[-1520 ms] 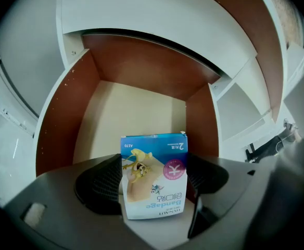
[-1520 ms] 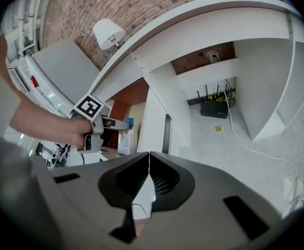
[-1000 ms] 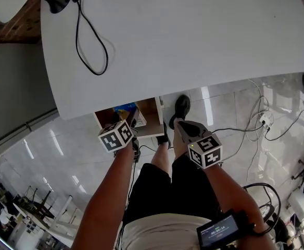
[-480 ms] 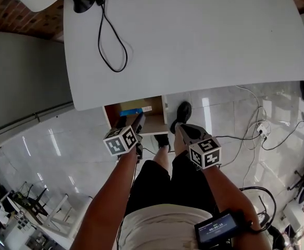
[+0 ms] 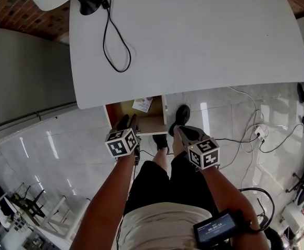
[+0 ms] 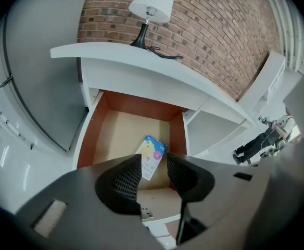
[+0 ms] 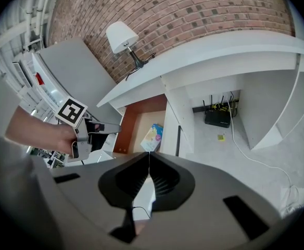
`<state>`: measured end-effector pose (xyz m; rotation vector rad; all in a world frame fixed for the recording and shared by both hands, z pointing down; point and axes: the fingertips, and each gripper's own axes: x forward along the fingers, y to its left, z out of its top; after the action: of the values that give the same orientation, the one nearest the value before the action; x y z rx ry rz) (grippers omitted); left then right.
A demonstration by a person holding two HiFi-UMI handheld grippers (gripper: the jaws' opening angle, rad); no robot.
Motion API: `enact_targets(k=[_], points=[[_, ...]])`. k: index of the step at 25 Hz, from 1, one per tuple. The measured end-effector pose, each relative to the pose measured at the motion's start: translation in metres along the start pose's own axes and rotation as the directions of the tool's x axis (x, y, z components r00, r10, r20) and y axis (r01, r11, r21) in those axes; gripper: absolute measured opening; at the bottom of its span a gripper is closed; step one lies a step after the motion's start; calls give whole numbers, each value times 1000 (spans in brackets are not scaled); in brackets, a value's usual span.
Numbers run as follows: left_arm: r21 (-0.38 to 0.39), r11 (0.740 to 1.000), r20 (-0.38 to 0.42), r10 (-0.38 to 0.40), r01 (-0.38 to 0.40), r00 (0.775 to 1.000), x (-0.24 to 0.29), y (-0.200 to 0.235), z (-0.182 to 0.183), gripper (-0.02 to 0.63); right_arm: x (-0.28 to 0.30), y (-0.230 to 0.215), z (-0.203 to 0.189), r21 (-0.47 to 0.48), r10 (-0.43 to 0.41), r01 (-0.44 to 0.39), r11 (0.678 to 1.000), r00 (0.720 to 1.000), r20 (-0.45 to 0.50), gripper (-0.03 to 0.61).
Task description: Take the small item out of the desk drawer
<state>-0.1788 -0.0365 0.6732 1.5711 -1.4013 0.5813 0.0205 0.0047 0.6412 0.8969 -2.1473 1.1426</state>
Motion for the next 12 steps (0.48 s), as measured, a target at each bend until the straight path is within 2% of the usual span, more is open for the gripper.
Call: enact_targets(k=[9, 12], points=[[117, 993, -45, 22, -17, 999, 29, -4, -14, 296, 3, -6, -20, 23, 8, -8, 1000, 1000, -14, 6], [146, 989, -50, 27, -20, 998, 42, -3, -13, 301, 5, -11, -23, 33, 13, -12, 999, 1000, -16, 6]])
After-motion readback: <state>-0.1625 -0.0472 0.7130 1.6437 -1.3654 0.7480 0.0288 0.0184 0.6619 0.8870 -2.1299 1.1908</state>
